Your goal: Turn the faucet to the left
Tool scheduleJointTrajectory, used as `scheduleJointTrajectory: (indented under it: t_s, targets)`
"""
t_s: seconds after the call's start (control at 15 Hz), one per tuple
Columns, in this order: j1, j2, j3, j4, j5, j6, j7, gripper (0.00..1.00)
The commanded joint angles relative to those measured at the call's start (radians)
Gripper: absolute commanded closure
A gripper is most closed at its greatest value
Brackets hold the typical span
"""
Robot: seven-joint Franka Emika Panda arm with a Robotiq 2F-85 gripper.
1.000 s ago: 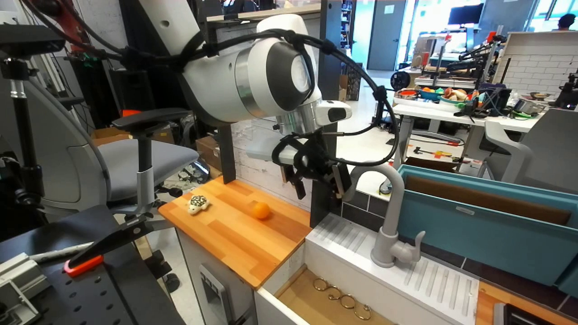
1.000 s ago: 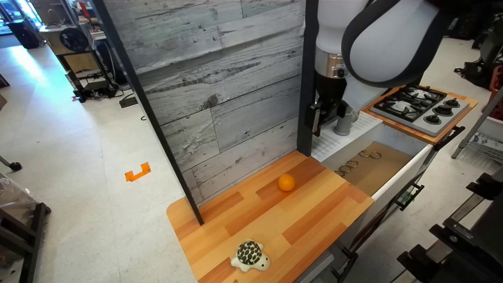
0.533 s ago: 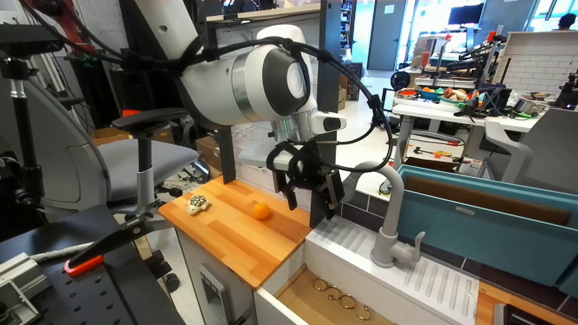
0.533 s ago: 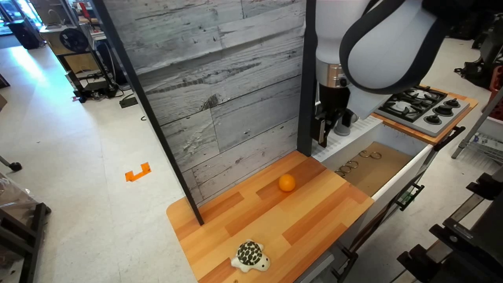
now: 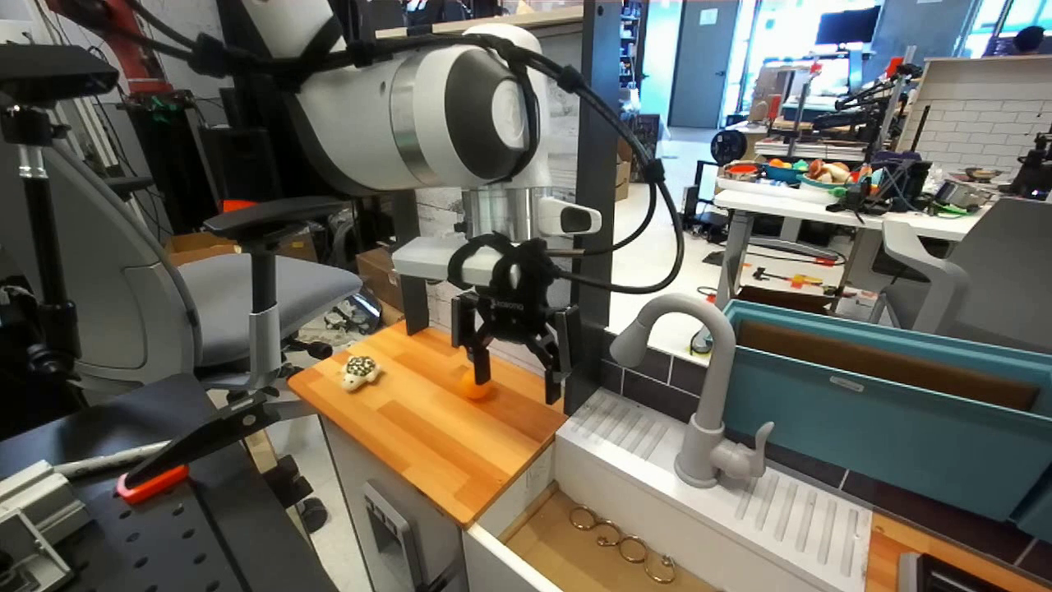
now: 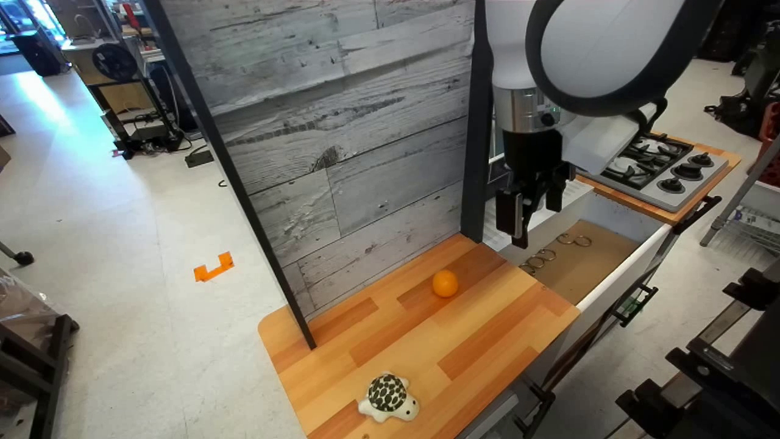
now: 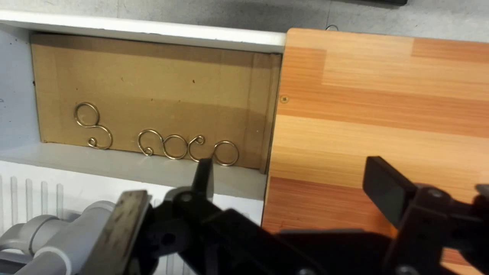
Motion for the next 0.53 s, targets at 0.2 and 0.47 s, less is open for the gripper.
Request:
scheduleJointTrajectory:
  t_s: [0.2,0.47]
  targets:
    - [0.011,-0.143,0.025,-0.164,0.002,-0.048,-0.015,0.00]
    - [0.009,-0.111,0.028,-0.143,0.009,-0.021,-0.007,0.00]
